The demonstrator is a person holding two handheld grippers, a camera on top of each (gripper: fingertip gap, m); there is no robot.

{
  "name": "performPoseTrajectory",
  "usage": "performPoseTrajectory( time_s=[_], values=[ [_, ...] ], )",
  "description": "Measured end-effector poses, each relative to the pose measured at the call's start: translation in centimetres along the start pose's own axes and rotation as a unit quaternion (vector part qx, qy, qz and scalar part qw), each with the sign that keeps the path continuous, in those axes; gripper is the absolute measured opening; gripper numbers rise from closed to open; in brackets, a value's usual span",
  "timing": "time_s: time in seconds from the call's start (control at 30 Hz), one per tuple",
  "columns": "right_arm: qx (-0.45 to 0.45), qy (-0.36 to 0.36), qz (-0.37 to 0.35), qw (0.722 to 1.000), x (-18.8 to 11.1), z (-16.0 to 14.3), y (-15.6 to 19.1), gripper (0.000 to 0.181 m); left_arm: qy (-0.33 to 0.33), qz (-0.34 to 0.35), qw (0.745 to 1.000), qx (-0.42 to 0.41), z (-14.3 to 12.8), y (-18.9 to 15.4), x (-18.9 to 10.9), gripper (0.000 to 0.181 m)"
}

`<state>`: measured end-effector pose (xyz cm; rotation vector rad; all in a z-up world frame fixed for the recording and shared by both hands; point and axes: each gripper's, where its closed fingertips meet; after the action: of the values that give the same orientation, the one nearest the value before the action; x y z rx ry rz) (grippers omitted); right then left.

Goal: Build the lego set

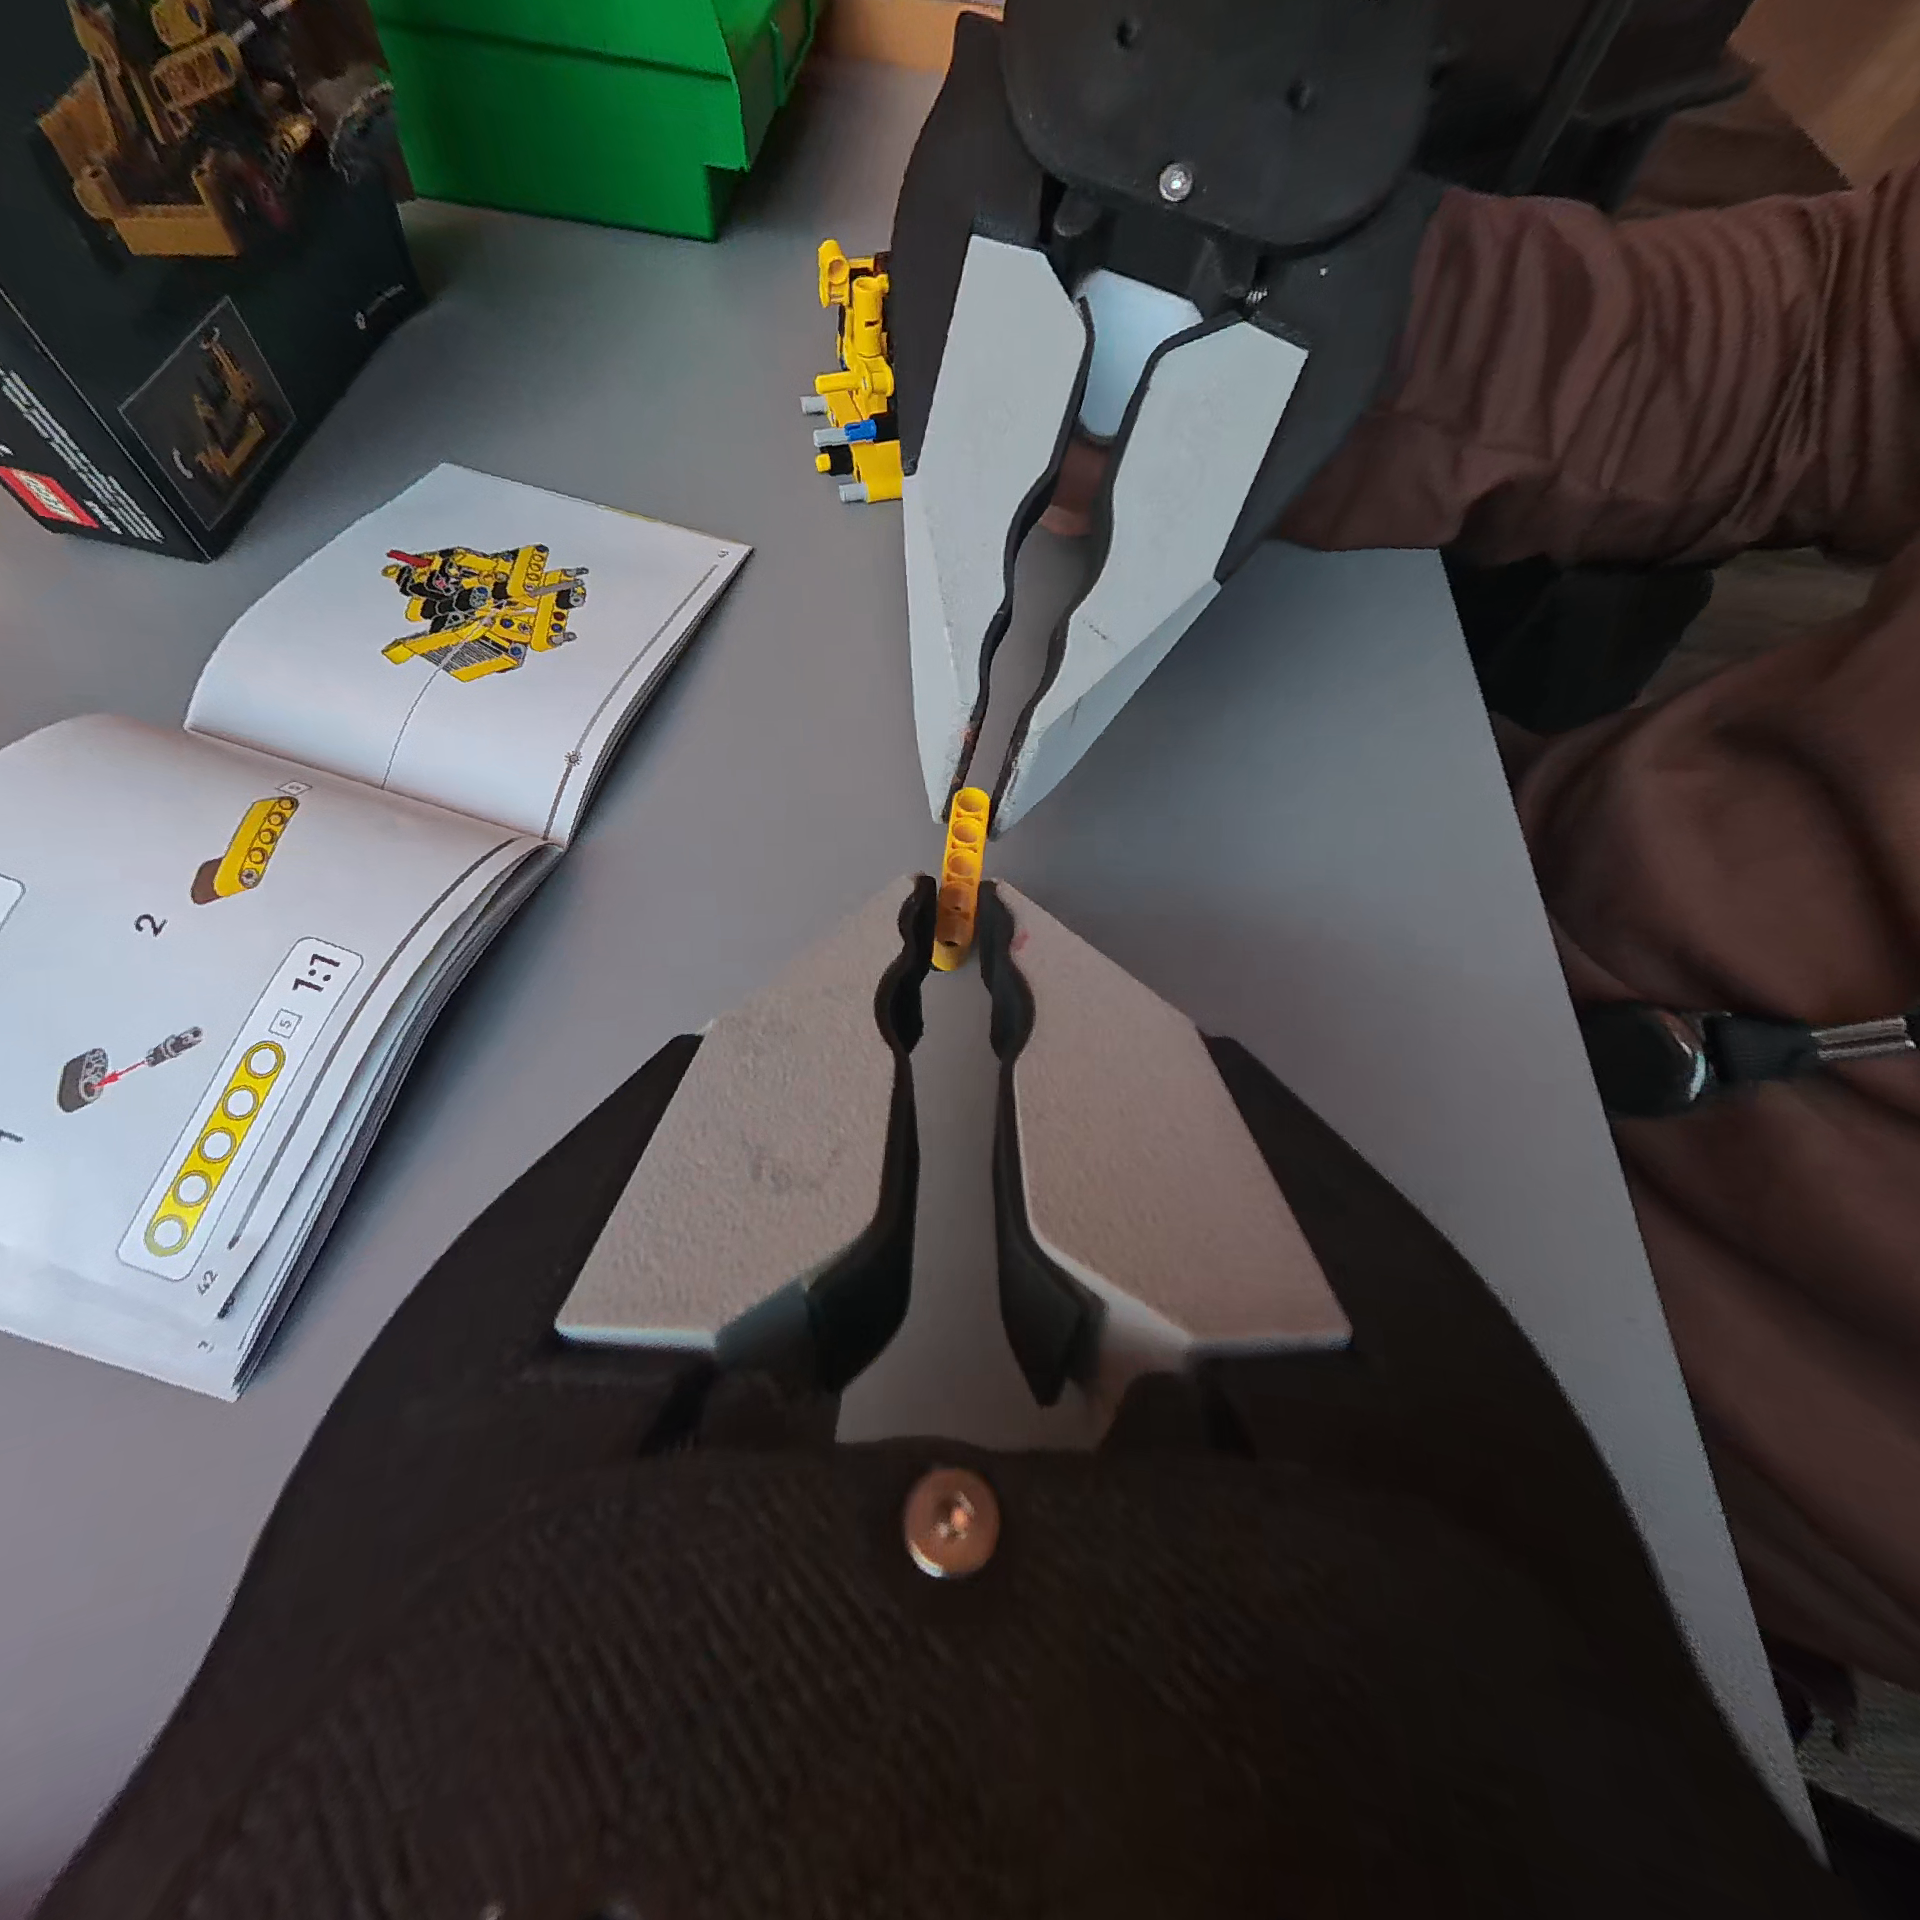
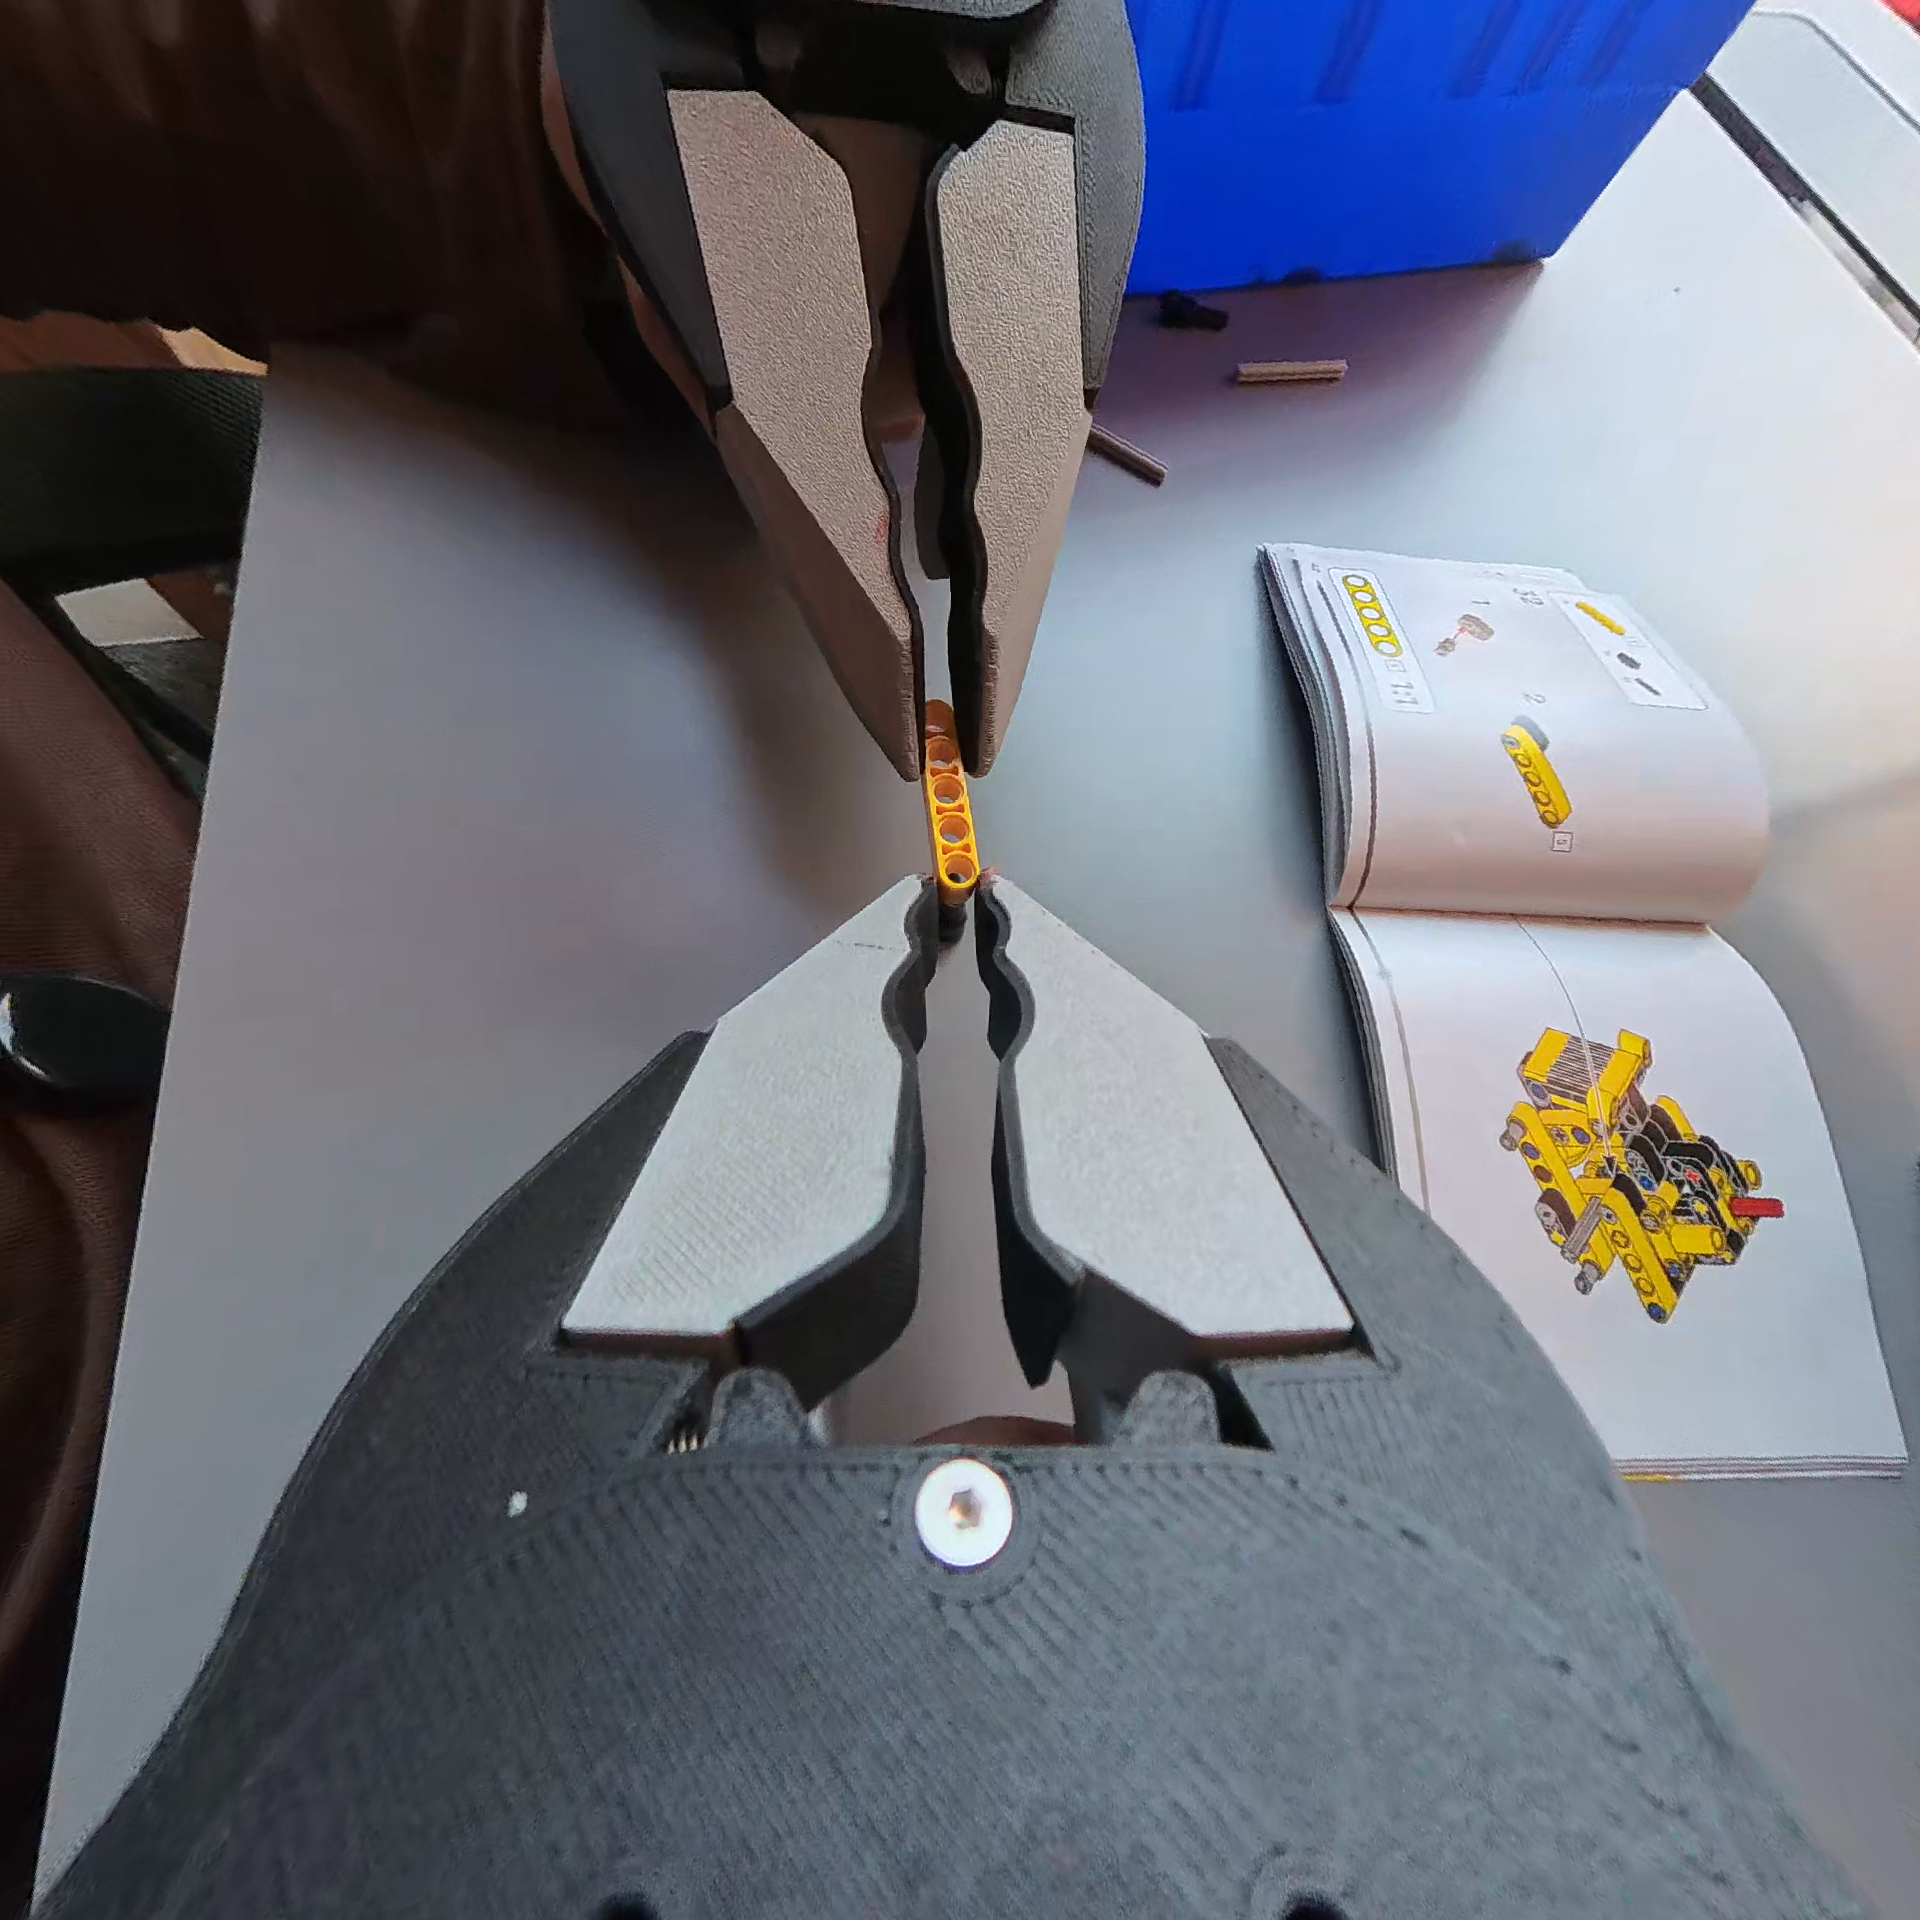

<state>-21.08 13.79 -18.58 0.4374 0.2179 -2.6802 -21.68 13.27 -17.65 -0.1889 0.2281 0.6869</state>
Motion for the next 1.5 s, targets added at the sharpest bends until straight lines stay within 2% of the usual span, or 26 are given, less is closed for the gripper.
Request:
performPoseTrajectory(
  time_s=[0.13, 0.67, 0.97, 1.4, 1.5],
  values=[
    [-0.010, -0.008, 0.004, 1.000, 0.1, 0.2, 0.4, 0.005, 0.002, -0.009, 1.000, 0.012, 0.0, -0.2, -0.2, 0.005],
    [-0.043, 0.044, -0.014, 0.998, 1.0, -1.6, -0.1, 0.004, 0.049, 0.013, 0.998, 0.028, -1.8, 0.5, 0.1, 0.005],
    [-0.035, 0.040, -0.008, 0.999, 1.0, -1.5, 0.1, 0.003, 0.051, 0.016, 0.998, 0.019, -1.9, 0.5, 0.1, 0.006],
    [-0.020, 0.020, -0.005, 1.000, 0.7, -1.0, 0.3, 0.003, 0.047, 0.011, 0.999, 0.009, -1.8, 0.3, 0.3, 0.017],
    [-0.018, 0.019, -0.005, 1.000, 0.7, -1.0, 0.3, 0.003, 0.041, 0.005, 0.999, 0.015, -1.6, 0.1, 0.3, 0.006]
  ],
)
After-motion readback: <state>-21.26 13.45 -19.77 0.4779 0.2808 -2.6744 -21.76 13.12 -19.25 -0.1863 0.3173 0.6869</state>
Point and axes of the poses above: each gripper's, where its closed fingertips meet, x out along the fingers, z out of its top, y = z × x across the jaws, and after that the axes turned 15 degrees about -y, right-handed
